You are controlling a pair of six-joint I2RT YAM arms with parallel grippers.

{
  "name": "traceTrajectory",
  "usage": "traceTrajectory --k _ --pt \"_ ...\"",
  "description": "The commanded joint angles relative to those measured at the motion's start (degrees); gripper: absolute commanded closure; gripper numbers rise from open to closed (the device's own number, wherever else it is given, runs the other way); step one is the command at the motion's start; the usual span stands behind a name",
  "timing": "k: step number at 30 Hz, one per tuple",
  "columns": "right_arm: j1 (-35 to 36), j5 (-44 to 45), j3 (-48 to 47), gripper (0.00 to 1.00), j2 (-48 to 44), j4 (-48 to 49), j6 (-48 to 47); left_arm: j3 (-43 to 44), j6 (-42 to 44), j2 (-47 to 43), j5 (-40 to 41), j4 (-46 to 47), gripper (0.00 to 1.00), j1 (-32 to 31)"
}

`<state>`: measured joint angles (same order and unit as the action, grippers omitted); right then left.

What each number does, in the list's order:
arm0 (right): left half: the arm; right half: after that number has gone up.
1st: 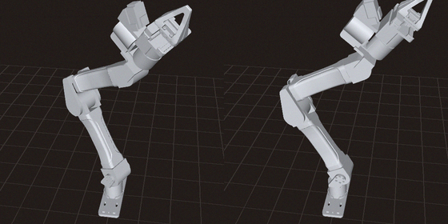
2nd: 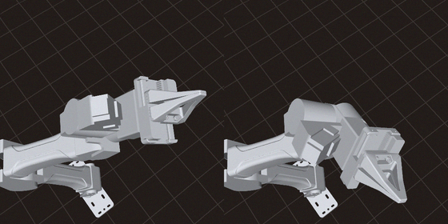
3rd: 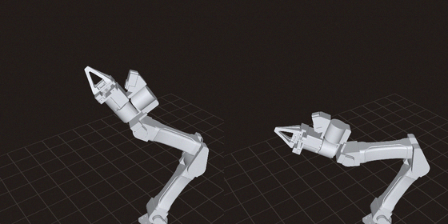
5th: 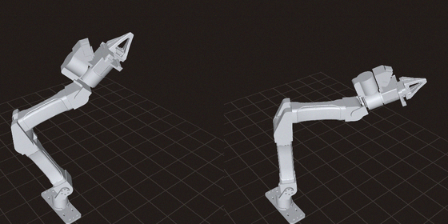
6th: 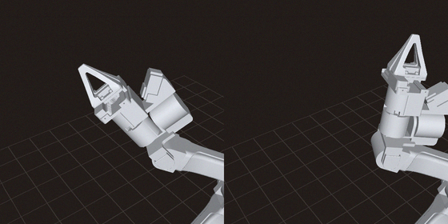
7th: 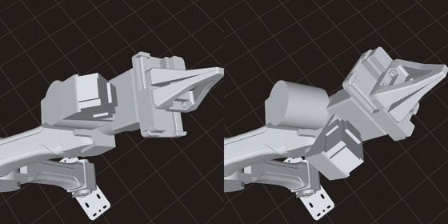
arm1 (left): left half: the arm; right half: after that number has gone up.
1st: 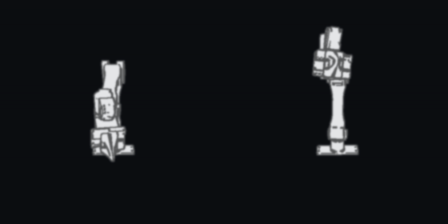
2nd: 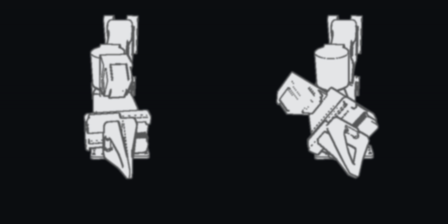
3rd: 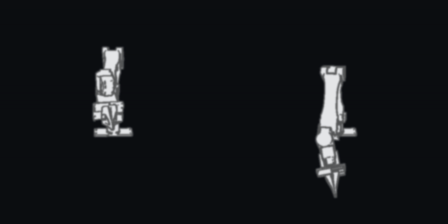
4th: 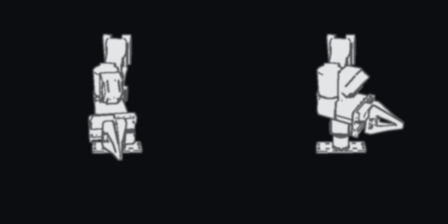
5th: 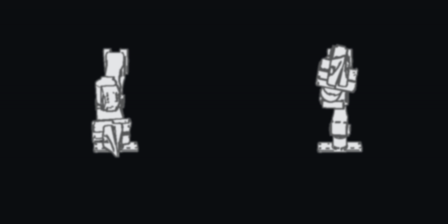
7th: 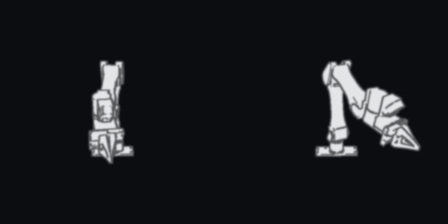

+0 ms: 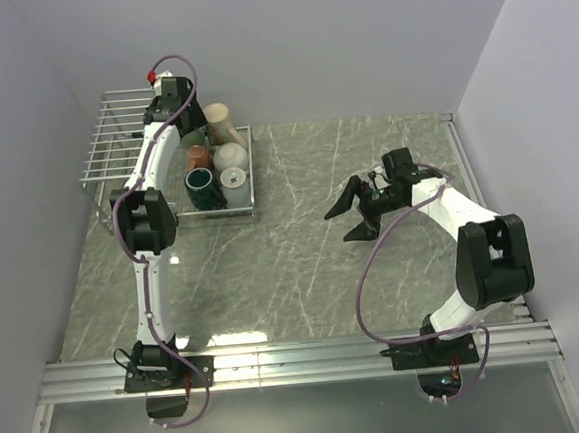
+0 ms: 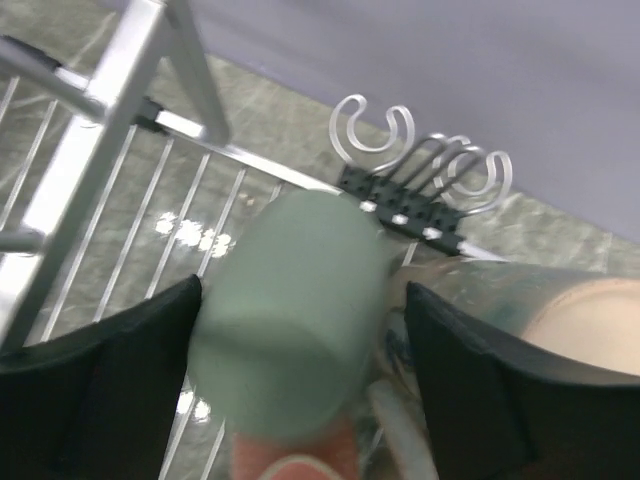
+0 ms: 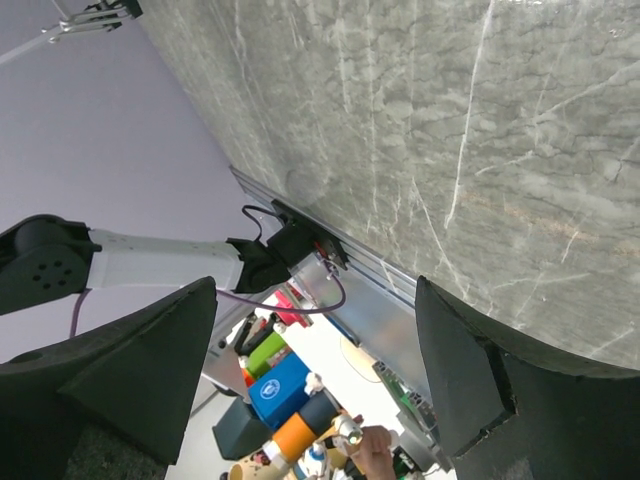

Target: Load the cups into the dish rack

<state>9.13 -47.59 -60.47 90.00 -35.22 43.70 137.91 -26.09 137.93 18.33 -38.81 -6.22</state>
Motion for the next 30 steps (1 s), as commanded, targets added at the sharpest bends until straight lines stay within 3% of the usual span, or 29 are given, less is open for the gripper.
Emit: traceTrajectory --k 1,4,14,30 --pt "-0.51 0.04 -2.64 0.14 1.06 -0.46 -1.16 1.05 0.16 1.46 -0.93 2.77 0.11 0.51" --pt "-0.60 0.13 -2.90 0.14 1.50 -0.64 -1.34 0.87 0.07 1.64 -1.01 2.51 0.00 0.59" --pt "-0.69 -0.22 -2.99 0.14 2.03 -0.37 -1.34 -0.62 0.07 -0.37 -0.31 3.04 0.01 0.68" --pt "0.10 -0.92 -2.46 0.14 0.62 1.38 0.15 -3.61 -0.90 -15.66 1.36 0.67 0.00 0.59"
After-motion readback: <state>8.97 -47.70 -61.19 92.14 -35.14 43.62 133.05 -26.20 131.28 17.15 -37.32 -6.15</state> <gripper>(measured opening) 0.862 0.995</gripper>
